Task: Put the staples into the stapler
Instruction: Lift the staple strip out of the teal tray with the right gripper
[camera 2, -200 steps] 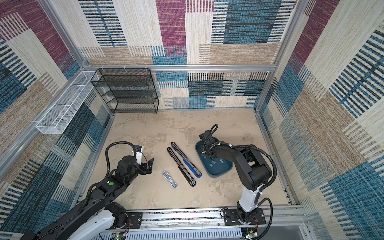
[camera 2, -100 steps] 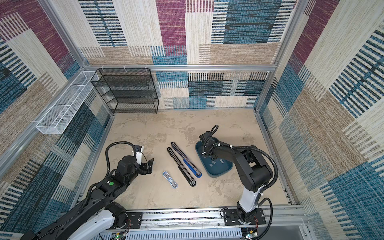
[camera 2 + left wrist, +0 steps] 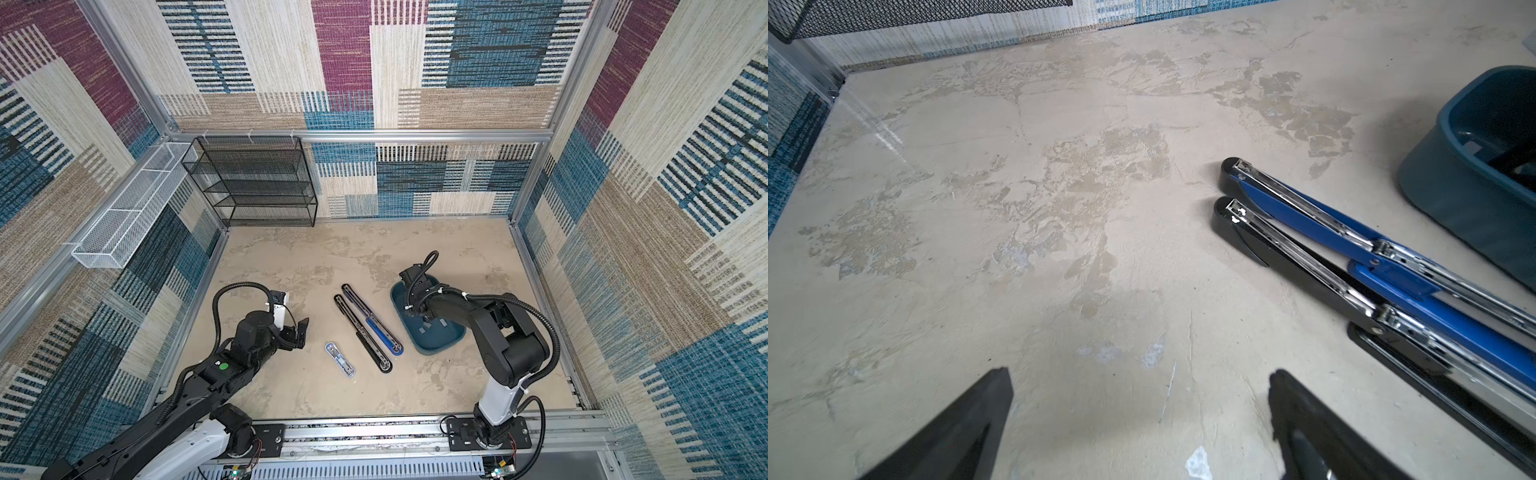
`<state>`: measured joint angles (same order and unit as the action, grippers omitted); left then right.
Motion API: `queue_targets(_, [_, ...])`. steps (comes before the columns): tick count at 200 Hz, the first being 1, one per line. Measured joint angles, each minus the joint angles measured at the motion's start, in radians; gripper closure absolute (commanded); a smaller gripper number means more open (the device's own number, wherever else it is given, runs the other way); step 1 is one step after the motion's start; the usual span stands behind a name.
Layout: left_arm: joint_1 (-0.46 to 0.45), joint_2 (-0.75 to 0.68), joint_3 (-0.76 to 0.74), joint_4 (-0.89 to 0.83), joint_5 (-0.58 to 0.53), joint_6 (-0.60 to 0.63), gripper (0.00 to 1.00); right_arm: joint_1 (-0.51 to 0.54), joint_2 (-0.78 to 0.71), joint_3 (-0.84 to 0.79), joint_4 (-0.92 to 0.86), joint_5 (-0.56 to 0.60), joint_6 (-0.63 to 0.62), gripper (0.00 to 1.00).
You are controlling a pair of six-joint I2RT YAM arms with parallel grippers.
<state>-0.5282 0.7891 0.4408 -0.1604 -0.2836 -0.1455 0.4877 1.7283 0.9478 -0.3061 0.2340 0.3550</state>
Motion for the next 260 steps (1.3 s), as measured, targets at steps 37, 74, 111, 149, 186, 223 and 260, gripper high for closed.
queue_targets(37, [0.0, -0.009, 0.0, 0.0, 0.002, 0.003, 0.01, 0.004, 0.006, 0.0, -0.001, -0.001, 0.0, 0.75])
queue_targets(74, [0.0, -0.009, 0.0, 0.0, 0.002, 0.004, 0.01, 0.004, 0.035, 0.014, 0.029, 0.004, 0.003, 0.79])
queue_targets(111, [0.0, -0.004, 0.0, 0.0, 0.002, 0.004, 0.01, 0.005, 0.035, 0.014, 0.032, 0.007, 0.003, 0.83])
queue_targets(149, [0.0, -0.004, 0.0, 0.0, 0.002, 0.008, 0.01, 0.005, 0.035, 0.014, 0.032, 0.008, 0.003, 0.85])
queue_targets(186, [0.0, -0.004, 0.0, 0.0, 0.003, 0.011, 0.01, 0.005, 0.032, 0.014, 0.032, 0.009, 0.003, 0.86])
queue_targets(223, [0.0, -0.003, 0.0, 0.0, 0.002, 0.011, 0.01, 0.005, -0.014, -0.002, 0.0, 0.01, 0.008, 0.86])
queue_targets(260, [0.0, -0.003, 0.0, 0.0, -0.01, 0.011, 0.01, 0.02, -0.122, -0.013, -0.007, 0.014, 0.012, 0.86])
